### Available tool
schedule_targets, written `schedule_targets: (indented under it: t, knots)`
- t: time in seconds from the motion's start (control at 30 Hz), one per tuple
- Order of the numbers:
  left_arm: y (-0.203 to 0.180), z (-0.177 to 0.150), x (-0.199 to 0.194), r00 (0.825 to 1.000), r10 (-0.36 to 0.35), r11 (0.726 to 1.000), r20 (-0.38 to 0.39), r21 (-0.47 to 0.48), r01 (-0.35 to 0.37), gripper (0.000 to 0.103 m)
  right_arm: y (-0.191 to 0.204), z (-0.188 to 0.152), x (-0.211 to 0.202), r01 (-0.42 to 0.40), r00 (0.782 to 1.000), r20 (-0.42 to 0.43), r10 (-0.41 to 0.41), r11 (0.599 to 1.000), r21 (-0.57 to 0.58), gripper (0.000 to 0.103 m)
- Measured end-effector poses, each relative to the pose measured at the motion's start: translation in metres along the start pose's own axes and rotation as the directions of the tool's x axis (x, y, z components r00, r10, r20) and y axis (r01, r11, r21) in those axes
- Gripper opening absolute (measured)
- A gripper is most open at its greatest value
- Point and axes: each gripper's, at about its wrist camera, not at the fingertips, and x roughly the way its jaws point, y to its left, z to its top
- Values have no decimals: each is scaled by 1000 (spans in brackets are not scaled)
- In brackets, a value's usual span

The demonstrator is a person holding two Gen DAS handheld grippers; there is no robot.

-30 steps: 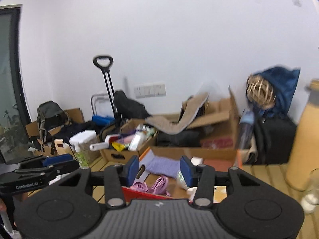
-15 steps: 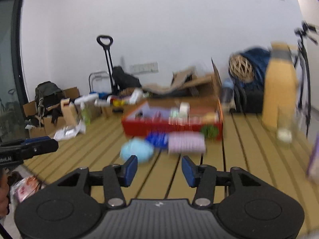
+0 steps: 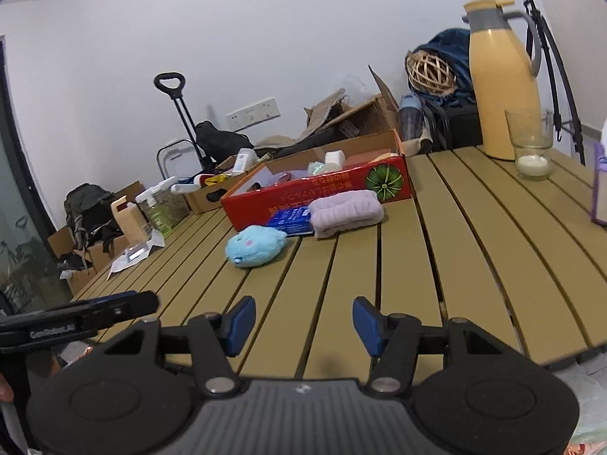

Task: Organize soft objects
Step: 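Withdraw both tools back toward the lavender fuzzy headband, then grasp the lavender fuzzy headband with both tools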

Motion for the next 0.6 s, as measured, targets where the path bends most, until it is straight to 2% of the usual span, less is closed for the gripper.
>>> schedule_targets:
  t: [0.1,0.2,0.37,0.47,0.53,0.6]
  knots:
    - [-4,27,46,999,-37,999,-11,-29,37,46,-11,28,30,13,1000,5,-13,1000,-15,57]
    - [-6,48,97,999,-34,998,-40,-51,32,45,-26,58,65,19,1000,7,-19,1000,-10,56]
    - [-7,68,177,996,-26,993,-83,-115,16,45,-66,99,137,21,1000,-24,-20,998,62,55]
    - [-6,65,203,996,-25,994,-83,-111,15,45,-89,108,174,18,999,-30,-15,991,130,51]
    - [-3,57,213,995,-42,991,-94,-128,30,45,-99,106,190,-6,1000,-19,9,986,165,51]
    - [-2,54,220,991,-59,991,-116,-129,44,43,-104,99,204,-36,998,-45,46,980,194,48]
